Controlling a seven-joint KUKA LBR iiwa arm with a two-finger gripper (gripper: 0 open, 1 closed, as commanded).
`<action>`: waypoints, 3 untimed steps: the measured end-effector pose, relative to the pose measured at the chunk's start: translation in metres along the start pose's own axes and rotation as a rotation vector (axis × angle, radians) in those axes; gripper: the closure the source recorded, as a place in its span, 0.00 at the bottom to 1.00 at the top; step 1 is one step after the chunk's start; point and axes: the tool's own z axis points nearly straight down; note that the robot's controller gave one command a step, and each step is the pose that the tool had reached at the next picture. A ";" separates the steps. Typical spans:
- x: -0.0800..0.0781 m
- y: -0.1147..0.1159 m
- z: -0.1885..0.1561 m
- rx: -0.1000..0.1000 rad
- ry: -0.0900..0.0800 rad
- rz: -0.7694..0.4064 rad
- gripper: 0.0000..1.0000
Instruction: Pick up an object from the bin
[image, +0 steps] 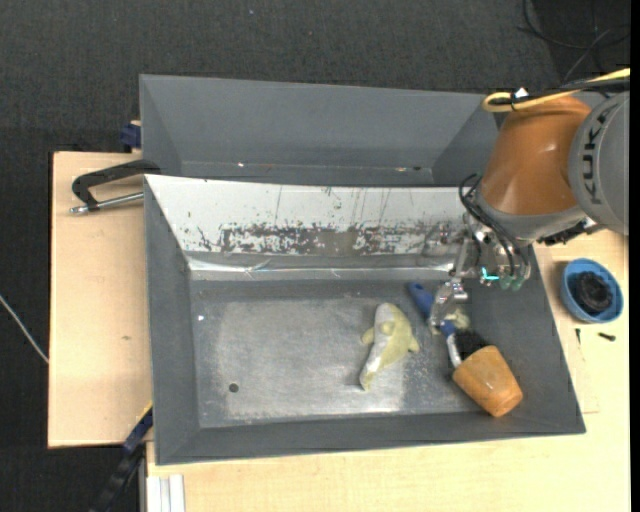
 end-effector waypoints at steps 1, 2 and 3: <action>0.029 -0.023 0.031 -0.003 -0.022 -0.222 0.00; 0.024 -0.023 0.028 0.000 -0.042 -0.222 1.00; 0.035 -0.015 -0.098 0.008 -0.021 -0.533 1.00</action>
Offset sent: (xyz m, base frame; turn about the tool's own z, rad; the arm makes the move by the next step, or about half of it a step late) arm -0.0471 -0.0390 -0.0510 -0.2613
